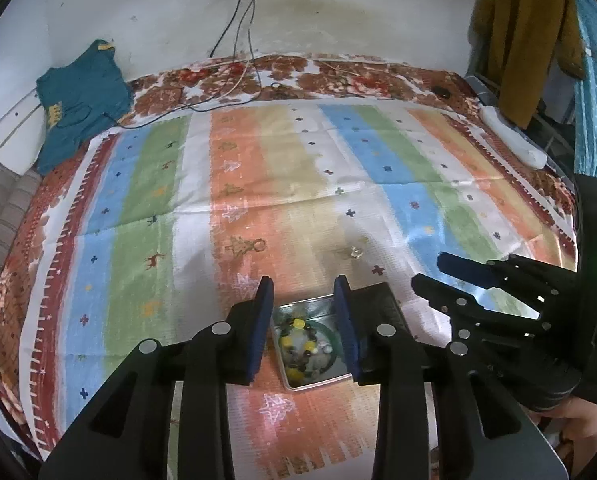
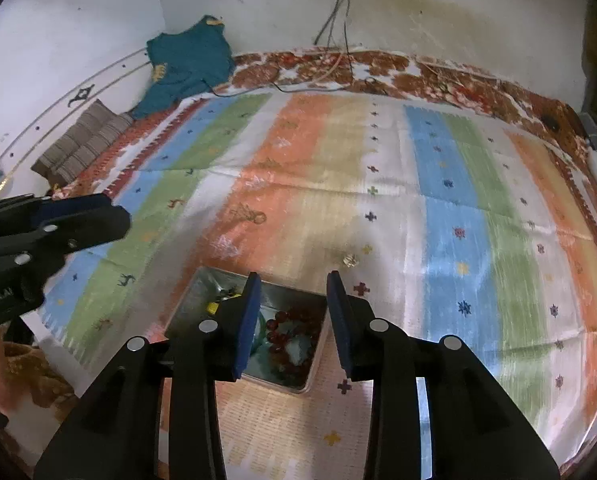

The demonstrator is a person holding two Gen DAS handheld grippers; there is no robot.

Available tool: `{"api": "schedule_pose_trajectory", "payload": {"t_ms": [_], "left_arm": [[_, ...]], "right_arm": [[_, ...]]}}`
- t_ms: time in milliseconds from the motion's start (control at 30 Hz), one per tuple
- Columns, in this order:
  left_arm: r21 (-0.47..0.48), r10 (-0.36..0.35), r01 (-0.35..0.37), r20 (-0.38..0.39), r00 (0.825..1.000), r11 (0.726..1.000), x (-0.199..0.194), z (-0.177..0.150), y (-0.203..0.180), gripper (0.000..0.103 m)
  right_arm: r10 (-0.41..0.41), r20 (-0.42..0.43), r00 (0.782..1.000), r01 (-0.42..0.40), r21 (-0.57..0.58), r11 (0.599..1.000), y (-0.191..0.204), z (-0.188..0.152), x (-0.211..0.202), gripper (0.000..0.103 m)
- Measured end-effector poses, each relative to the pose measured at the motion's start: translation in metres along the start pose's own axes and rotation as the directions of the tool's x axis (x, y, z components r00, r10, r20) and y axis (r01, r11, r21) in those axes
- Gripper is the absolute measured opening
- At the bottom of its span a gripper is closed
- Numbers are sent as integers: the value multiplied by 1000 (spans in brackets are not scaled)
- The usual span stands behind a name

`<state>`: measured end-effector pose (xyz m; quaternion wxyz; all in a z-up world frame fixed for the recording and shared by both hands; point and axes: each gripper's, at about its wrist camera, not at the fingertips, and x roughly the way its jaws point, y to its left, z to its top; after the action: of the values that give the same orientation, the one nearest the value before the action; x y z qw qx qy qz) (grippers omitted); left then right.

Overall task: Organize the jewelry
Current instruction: 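Open both tools to drop the two bracelets into the tin, then move both open tools toward the small metal ring charms on the cloth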

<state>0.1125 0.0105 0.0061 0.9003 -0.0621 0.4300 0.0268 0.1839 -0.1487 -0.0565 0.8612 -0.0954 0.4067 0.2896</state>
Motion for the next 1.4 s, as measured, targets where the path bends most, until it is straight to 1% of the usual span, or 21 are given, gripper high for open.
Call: {"api": "schedule_pose_trajectory", "payload": {"t_ms": [67, 167, 333, 400, 533, 600, 633, 800, 933, 1033, 1100, 1233, 1400], "left_arm": [[-6, 8, -8, -3, 1000, 1000, 1, 0, 2, 39], [-19, 21, -21, -10, 1000, 1000, 5, 1, 6, 42], [-36, 38, -39, -25, 999, 999, 11, 2, 11, 49], [-46, 44, -46, -35, 998, 998, 14, 2, 15, 49], [-65, 57, -60, -54, 997, 996, 22, 3, 21, 51], [-72, 61, -65, -61, 996, 995, 25, 4, 23, 54], [-73, 63, -68, -64, 996, 995, 27, 4, 24, 59], [-75, 70, -77, -83, 994, 994, 35, 6, 28, 60], [-73, 69, -75, -79, 995, 995, 39, 8, 28, 64], [-70, 70, -76, -85, 994, 995, 44, 12, 27, 64], [-70, 67, -74, -92, 994, 995, 49, 15, 27, 66], [-56, 71, -77, -98, 993, 995, 59, 21, 27, 70], [-57, 81, -87, -111, 991, 995, 71, 25, 36, 70]], "right_arm": [[-5, -15, 1000, 5, 8, 1000, -2, 0, 3, 35], [-14, -35, 999, 15, 19, 1000, -4, 0, 8, 40], [-24, -52, 998, 26, 28, 999, -8, 1, 14, 43], [-28, -59, 998, 30, 31, 999, -9, 2, 17, 43], [-27, -73, 997, 31, 49, 998, -12, 3, 22, 49], [-27, -78, 997, 32, 60, 998, -14, 5, 24, 51], [-30, -77, 997, 35, 63, 997, -14, 5, 24, 52], [-31, -76, 997, 36, 69, 997, -16, 9, 26, 54], [-31, -80, 996, 36, 70, 997, -18, 12, 29, 61], [-34, -93, 995, 41, 69, 997, -20, 16, 34, 62], [-37, -102, 994, 44, 69, 997, -22, 18, 38, 63], [-36, -109, 993, 46, 99, 994, -30, 24, 44, 68], [-38, -126, 991, 53, 119, 992, -38, 32, 56, 69]]}}
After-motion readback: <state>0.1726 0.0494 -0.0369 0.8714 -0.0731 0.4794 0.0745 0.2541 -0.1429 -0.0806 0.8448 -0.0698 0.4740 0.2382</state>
